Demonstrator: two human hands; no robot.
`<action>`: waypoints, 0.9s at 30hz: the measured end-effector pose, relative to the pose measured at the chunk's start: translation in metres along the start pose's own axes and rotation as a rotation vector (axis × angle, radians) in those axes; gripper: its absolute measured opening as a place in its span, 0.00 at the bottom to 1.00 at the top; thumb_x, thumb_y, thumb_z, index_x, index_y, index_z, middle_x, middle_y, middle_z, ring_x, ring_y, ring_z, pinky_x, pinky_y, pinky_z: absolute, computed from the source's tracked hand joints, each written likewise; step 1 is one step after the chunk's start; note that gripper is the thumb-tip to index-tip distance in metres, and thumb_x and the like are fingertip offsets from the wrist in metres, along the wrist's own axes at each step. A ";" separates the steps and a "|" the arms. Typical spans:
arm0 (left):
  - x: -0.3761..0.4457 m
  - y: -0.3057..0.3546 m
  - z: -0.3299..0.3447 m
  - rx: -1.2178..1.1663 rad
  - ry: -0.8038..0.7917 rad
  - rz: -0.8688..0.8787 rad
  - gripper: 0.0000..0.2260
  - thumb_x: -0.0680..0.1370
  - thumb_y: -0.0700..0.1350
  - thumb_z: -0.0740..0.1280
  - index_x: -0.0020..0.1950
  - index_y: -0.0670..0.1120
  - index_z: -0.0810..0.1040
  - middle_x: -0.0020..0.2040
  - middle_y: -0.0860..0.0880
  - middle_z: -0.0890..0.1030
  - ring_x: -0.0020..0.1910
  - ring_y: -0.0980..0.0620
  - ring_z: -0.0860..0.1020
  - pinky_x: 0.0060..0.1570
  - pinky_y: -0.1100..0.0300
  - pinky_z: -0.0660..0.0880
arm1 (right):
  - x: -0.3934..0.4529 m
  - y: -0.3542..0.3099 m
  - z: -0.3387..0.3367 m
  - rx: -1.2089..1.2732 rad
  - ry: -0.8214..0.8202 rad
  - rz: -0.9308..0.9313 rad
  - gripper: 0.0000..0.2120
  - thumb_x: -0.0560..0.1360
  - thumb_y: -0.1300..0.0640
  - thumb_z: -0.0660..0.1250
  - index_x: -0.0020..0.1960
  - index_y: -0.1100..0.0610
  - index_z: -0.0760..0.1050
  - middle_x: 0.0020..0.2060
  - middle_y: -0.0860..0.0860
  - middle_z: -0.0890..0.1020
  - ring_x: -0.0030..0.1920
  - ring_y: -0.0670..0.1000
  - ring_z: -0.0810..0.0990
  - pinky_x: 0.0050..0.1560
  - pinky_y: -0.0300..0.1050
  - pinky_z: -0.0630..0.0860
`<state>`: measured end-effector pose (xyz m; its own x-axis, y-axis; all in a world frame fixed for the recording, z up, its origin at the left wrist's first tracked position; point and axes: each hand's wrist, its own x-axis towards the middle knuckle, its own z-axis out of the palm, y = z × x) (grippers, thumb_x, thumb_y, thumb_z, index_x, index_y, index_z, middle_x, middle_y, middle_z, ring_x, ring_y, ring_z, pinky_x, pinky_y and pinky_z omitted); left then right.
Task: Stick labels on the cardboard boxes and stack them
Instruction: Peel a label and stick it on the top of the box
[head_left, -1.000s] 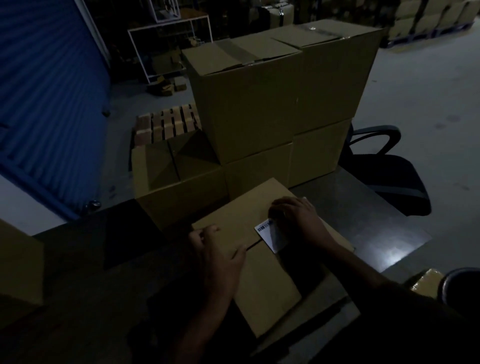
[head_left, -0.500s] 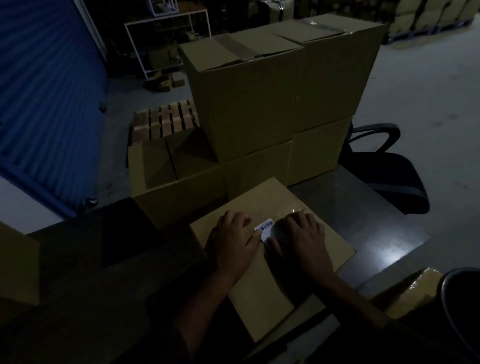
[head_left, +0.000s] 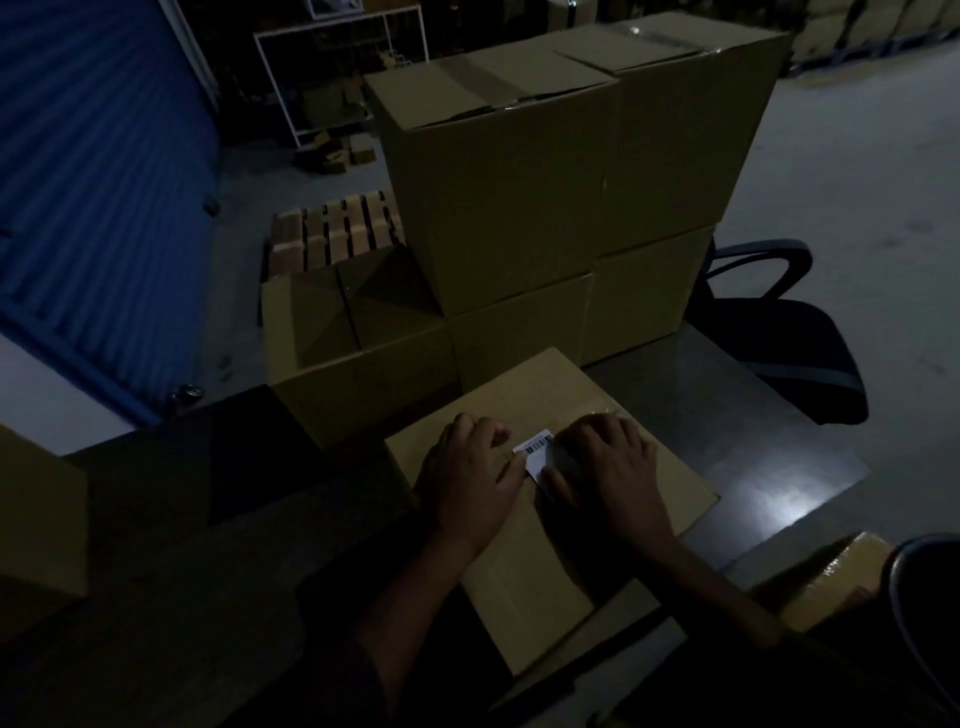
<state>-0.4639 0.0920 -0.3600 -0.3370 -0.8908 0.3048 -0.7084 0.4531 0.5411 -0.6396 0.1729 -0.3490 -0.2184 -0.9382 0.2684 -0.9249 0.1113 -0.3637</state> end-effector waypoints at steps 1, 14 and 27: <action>0.000 0.000 0.000 -0.006 0.001 -0.003 0.10 0.77 0.58 0.68 0.55 0.59 0.74 0.55 0.58 0.73 0.53 0.56 0.75 0.51 0.49 0.78 | 0.001 0.000 -0.001 0.003 -0.007 0.005 0.23 0.74 0.35 0.60 0.60 0.48 0.76 0.62 0.49 0.74 0.64 0.54 0.70 0.63 0.53 0.64; 0.000 -0.001 0.001 -0.004 0.018 -0.011 0.09 0.78 0.58 0.69 0.55 0.58 0.75 0.55 0.58 0.73 0.52 0.55 0.76 0.49 0.49 0.79 | 0.011 -0.002 0.002 -0.048 0.011 0.003 0.23 0.73 0.34 0.57 0.58 0.48 0.75 0.57 0.49 0.73 0.60 0.54 0.69 0.57 0.51 0.60; 0.000 -0.003 0.000 0.009 -0.011 -0.002 0.09 0.79 0.57 0.69 0.57 0.58 0.75 0.55 0.58 0.73 0.53 0.56 0.76 0.50 0.50 0.80 | 0.021 -0.010 0.002 -0.044 -0.013 -0.062 0.21 0.74 0.36 0.56 0.56 0.46 0.77 0.58 0.49 0.73 0.60 0.54 0.69 0.58 0.53 0.61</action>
<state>-0.4620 0.0902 -0.3616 -0.3423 -0.8921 0.2949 -0.7144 0.4509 0.5351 -0.6343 0.1518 -0.3412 -0.1565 -0.9480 0.2773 -0.9493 0.0668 -0.3071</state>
